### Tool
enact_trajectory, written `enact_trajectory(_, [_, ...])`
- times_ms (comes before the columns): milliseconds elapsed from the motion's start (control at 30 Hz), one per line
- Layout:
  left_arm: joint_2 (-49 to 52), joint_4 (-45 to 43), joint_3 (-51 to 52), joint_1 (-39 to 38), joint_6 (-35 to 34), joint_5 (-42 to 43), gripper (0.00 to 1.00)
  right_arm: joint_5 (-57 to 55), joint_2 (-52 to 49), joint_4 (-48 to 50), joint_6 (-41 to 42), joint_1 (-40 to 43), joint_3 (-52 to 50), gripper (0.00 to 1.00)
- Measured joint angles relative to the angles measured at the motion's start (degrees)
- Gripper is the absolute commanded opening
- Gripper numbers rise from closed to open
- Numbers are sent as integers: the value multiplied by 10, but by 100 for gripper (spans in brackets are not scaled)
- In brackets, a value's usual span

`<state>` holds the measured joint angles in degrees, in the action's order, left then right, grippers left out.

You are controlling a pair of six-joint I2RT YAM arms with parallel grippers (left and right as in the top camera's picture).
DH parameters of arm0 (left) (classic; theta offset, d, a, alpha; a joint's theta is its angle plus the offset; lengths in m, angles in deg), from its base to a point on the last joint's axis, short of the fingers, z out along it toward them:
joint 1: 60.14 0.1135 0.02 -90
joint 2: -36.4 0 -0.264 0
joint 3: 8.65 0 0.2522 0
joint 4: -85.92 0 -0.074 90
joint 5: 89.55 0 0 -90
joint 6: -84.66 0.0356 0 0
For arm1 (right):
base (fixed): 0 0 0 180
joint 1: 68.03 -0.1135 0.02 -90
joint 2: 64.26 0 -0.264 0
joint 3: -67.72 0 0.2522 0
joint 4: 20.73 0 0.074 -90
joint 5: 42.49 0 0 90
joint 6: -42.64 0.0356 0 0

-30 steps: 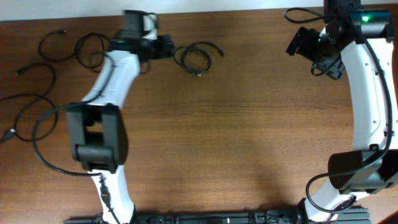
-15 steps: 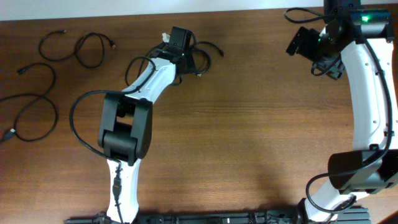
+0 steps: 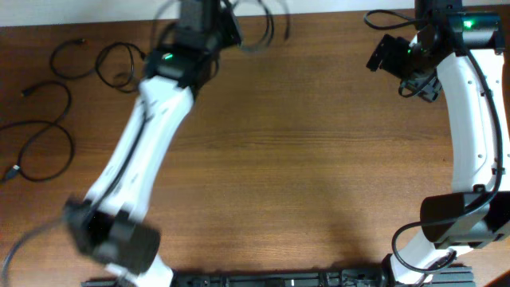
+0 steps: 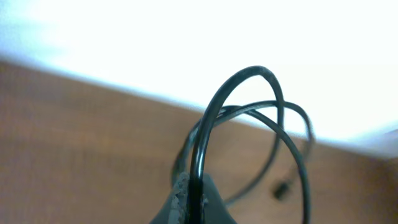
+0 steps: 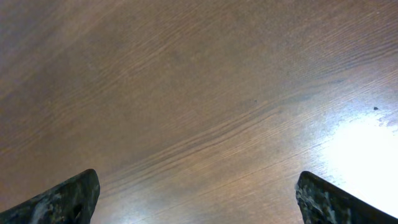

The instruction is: Untangle cables

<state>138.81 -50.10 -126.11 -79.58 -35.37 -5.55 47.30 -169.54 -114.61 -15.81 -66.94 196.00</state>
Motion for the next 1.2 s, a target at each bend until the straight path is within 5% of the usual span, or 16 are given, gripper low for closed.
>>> enact_trajectory(167, [-136,32,-22,0,134,45,0,0,0,-1,0,0,0,98])
enact_trajectory(300, [-68,211,-19,0,267,81,0,0,0,-1,-1,0,0,98])
enact_trajectory(400, [-33,234,-6,4,328,163,0,0,0,-1,0,0,0,98])
enact_trajectory(533, [-97,163,-26,31,352,316,0,0,0,-1,0,0,0,98])
enact_trajectory(700, [-114,298,-43,16,356,297,0,0,0,-1,0,0,0,98])
enact_trajectory(933, [-100,318,-40,15,365,291,0,16,0,15,0,0,0,99])
enact_trajectory(1000, [-100,318,-40,15,365,291,0,115,0,11,-25,0,0,89])
enact_trajectory(1133, [-100,319,-40,16,362,277,0,434,0,-26,-232,-49,0,94])
enact_trajectory(1200, [-100,322,-40,16,356,245,0,496,0,-21,-287,-91,0,96])
